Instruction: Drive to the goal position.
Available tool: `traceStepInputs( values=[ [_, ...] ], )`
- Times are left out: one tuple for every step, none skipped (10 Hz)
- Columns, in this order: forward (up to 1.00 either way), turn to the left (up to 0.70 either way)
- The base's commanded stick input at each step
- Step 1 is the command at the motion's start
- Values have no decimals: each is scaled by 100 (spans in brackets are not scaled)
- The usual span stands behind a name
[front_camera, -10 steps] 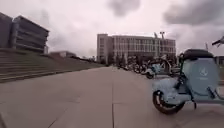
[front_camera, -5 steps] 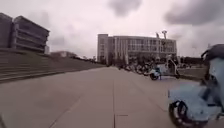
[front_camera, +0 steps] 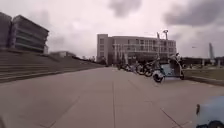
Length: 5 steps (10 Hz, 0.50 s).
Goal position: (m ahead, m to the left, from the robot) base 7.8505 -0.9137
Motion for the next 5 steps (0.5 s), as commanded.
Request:
traceStepInputs(
  values=[
    [70,5],
    [70,5],
    [70,5],
    [70,5],
    [70,5]
  ],
)
